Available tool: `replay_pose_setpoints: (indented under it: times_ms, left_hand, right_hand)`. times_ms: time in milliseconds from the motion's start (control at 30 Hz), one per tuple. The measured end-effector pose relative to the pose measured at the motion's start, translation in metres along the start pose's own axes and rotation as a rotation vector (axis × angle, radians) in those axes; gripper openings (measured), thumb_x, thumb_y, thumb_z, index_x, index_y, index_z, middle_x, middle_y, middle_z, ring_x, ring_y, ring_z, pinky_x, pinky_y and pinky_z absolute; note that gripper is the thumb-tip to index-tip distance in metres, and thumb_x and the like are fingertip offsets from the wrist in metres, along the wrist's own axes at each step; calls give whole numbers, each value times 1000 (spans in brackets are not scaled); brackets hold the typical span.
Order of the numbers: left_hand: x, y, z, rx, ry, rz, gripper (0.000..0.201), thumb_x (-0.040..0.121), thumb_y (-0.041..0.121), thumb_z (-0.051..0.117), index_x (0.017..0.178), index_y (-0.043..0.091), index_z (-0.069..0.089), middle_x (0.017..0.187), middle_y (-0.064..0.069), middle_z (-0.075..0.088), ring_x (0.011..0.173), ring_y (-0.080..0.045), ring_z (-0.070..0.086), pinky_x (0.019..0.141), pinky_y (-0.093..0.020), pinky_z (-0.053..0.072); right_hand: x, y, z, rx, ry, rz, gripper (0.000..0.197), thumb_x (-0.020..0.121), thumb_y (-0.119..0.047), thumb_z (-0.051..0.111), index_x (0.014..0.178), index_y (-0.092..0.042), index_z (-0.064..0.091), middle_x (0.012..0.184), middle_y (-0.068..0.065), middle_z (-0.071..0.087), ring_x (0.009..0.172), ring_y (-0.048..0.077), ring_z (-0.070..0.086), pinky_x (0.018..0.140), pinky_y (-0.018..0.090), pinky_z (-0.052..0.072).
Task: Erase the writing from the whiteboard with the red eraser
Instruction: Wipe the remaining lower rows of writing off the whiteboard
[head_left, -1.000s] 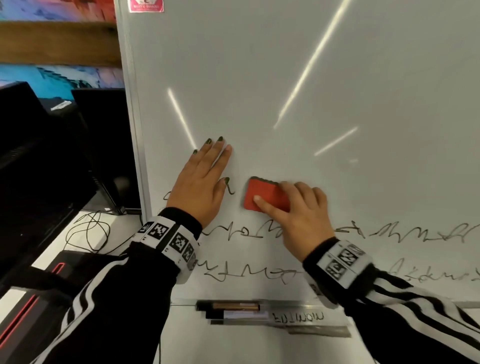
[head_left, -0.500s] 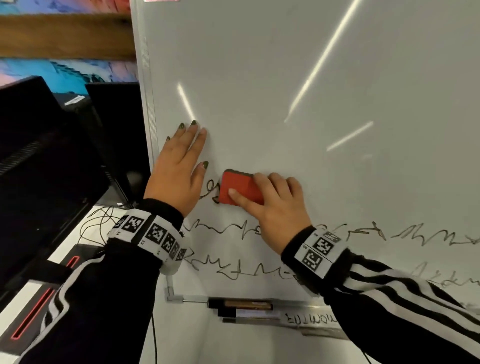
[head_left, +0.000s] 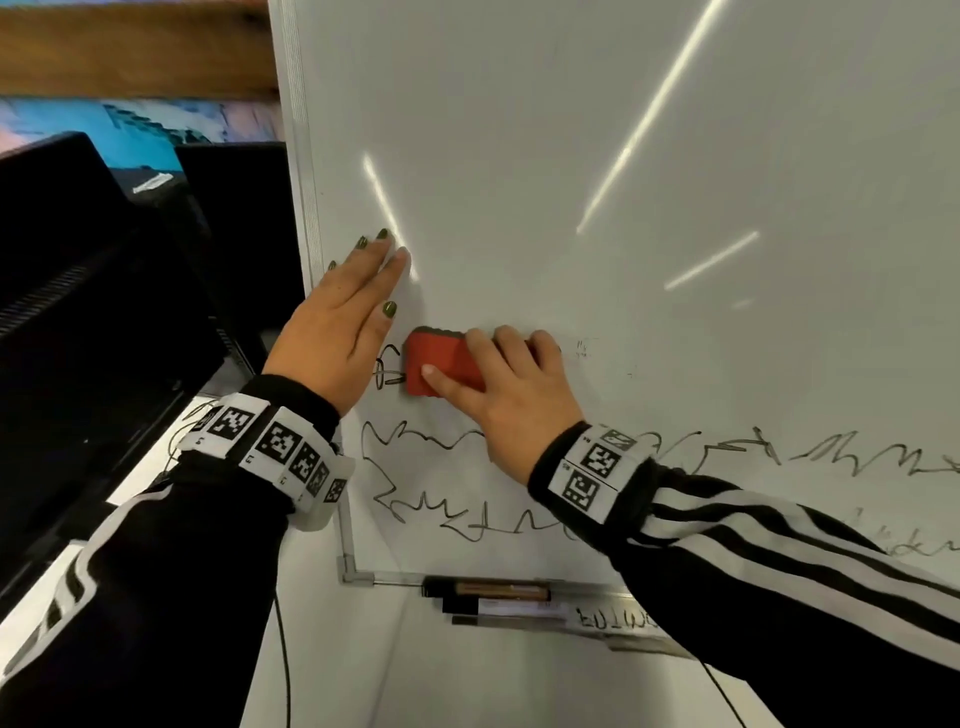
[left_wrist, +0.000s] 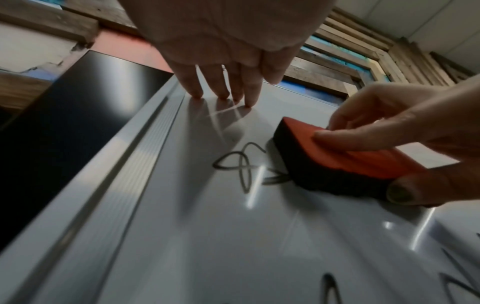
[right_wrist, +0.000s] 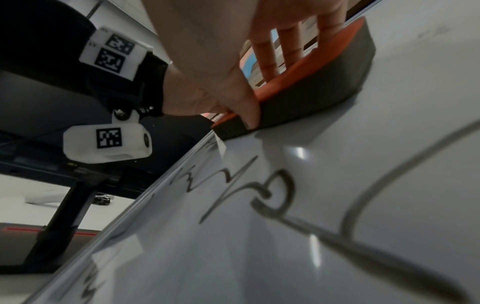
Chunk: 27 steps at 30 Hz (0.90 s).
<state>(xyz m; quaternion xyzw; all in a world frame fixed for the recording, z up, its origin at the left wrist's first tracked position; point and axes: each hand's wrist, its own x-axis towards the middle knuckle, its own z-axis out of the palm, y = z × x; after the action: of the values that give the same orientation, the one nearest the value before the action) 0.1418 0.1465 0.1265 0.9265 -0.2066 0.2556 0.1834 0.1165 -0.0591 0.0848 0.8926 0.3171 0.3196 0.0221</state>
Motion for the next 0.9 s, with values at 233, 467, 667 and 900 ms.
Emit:
replay_pose_setpoints:
  times_ms: [233,467,667,900]
  left_hand:
    - [-4,-2,-4,47,-8,-15,47,99,16,37,145,18,26,149,13,13,136,4,8,110,-7,0]
    - [-16,-10,-10,57,-24,-87,48,99,19,37,145,20,25,150,14,12,136,5,7,105,-2,0]
    - [-17,-13,-10,38,-23,-88,50,97,14,38,145,20,26,151,13,13,137,3,9,107,-4,1]
    - [-21,-14,-9,58,-15,-76,51,94,22,31,145,16,27,148,13,13,137,1,10,114,-19,2]
  right_hand:
    - [-42,30,-6,-52,22,18,52,82,-16,32,127,-27,57,120,18,44,104,35,40,87,52,29]
    - [0,-1,7,-44,75,-1,55,74,-15,49,128,-25,56,120,18,34,104,34,38,86,52,27]
    - [-1,-10,14,-27,31,-22,54,79,-15,42,131,-26,54,121,16,33,105,33,38,86,52,28]
    - [-14,-1,10,-31,103,81,52,81,-13,38,128,-26,55,119,18,41,103,34,41,84,52,32]
